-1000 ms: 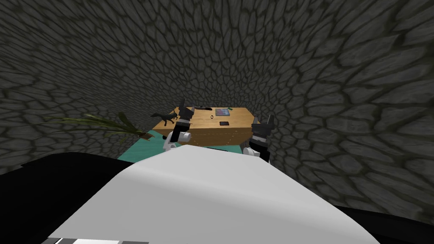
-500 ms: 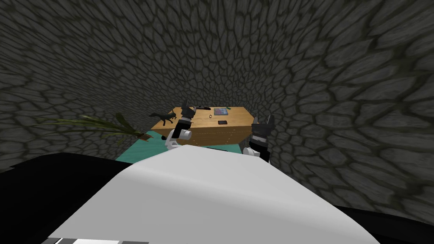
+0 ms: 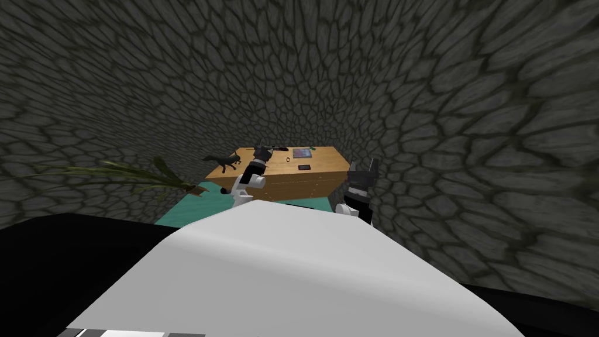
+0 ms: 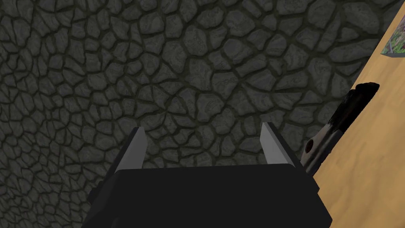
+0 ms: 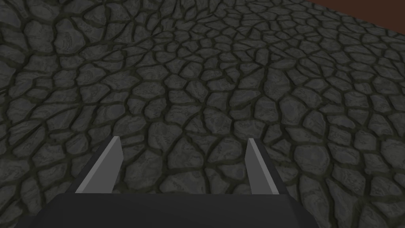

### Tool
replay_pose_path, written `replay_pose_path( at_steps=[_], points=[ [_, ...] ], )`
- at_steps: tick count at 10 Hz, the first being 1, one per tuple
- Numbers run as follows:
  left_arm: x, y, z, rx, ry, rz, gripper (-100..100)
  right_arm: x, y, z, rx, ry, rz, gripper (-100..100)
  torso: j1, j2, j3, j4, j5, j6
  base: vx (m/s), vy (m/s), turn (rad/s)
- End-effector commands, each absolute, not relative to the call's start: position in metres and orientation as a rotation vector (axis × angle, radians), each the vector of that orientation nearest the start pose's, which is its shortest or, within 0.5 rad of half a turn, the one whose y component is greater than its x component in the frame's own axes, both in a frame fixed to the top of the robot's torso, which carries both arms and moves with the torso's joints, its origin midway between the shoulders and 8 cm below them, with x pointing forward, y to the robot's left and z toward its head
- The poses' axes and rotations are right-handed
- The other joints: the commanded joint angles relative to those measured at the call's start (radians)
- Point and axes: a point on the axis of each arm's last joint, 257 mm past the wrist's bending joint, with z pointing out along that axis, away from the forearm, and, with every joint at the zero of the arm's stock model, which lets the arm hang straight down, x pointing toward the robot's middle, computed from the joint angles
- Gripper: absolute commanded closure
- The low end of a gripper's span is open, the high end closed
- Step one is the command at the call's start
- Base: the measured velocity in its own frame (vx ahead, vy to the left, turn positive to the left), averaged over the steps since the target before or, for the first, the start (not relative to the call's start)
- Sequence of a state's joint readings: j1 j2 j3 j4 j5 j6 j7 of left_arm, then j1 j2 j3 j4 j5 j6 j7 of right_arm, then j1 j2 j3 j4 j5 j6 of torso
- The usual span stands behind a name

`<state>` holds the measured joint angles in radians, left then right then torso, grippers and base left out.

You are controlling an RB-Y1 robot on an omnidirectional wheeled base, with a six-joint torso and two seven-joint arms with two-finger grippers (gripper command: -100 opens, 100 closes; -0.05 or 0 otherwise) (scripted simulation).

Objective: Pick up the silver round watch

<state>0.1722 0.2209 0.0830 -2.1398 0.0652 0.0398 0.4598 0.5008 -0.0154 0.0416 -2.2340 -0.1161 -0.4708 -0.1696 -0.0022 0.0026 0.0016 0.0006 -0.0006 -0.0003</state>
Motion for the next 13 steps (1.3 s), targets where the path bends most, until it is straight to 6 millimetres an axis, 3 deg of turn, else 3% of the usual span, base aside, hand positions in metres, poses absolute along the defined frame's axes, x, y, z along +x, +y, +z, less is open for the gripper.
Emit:
replay_pose_path(
  at_steps=[1, 13],
  points=[
    [0.483, 0.297, -0.030, -1.159, 0.820, -1.603, -100, 0.358, -0.280, -0.003, 0.857, 0.549, 1.552, 0, 0.000, 0.000, 0.000, 0.000, 0.000, 0.000, -0.038, -0.049, -0.064],
    [0.539, 0.318, -0.082, -1.561, 0.809, -1.612, -100, 0.358, -0.280, -0.003, 0.857, 0.549, 1.552, 0, 0.001, -0.002, -0.001, 0.000, 0.000, 0.000, -0.018, -0.036, -0.040]
  ],
)
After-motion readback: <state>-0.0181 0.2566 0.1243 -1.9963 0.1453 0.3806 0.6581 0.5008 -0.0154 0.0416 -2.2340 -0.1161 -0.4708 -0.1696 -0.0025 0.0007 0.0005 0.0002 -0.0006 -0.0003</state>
